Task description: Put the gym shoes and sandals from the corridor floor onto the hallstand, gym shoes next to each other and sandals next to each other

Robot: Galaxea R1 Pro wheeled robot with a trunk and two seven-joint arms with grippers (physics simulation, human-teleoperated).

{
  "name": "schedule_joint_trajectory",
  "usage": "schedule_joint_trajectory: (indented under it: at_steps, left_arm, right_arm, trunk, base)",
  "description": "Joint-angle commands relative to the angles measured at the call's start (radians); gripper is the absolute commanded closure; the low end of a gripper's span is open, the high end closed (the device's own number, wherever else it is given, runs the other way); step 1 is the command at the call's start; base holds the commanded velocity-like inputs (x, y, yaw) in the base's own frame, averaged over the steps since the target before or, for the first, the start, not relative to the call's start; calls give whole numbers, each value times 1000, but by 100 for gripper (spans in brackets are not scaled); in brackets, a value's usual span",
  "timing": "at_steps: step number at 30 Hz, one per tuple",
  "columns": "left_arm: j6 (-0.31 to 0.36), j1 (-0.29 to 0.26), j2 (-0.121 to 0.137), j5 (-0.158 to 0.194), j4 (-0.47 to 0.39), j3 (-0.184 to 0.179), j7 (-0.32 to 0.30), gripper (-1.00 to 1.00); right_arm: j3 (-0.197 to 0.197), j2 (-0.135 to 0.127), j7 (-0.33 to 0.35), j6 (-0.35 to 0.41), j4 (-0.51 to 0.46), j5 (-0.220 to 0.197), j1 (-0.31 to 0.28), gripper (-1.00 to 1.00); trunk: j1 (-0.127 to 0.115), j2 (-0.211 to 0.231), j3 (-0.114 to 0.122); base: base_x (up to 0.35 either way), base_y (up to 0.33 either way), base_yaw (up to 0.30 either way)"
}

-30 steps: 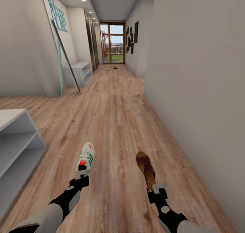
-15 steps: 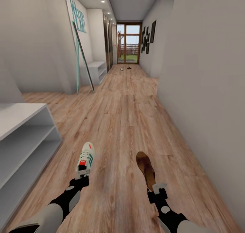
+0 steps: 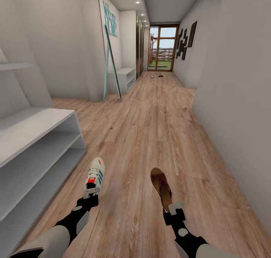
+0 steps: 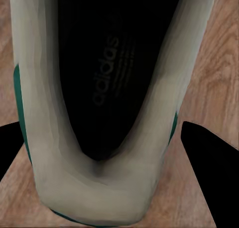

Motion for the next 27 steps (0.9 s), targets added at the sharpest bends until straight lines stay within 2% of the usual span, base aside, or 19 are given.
schedule_joint_trajectory:
  at_steps: [1, 11, 15, 18, 21, 23, 27]
  left_arm:
    - [-4, -1, -1, 2, 0, 2, 1, 100]
    - [-8, -1, -2, 0, 3, 4, -3, 100]
    - [-9, -1, -3, -1, 48, 4, -3, 100]
    - [-11, -1, -16, -2, 98, 3, -2, 100]
    - [-10, -1, -29, -2, 109, 3, -2, 100]
    - [-10, -1, -43, -2, 117, 4, 0, 100]
    - [-9, -1, -50, -1, 131, 4, 1, 100]
  right_arm:
    - [4, 0, -9, 0, 0, 9, -1, 100]
    - [4, 0, -7, 1, 19, 11, -1, 100]
    - [4, 0, -6, 1, 34, 11, -1, 100]
    - [3, 0, -6, 1, 43, 10, -1, 100]
    - [3, 0, -6, 1, 44, 9, -1, 100]
    - [3, 0, -6, 1, 44, 9, -1, 100]
    - [3, 0, -7, 0, 44, 9, -1, 100]
  trunk:
    - [0, 0, -1]
    - [0, 0, -1]
    - [0, 0, -1]
    - [0, 0, -1]
    - [0, 0, -1]
    - [0, 0, -1]
    - [0, 0, -1]
  base:
    - [0, 0, 300]
    - [0, 0, 300]
    - [0, 0, 300]
    - [0, 0, 300]
    - [0, -65, 298]
    - [0, -210, 227]
    - [0, -296, 98]
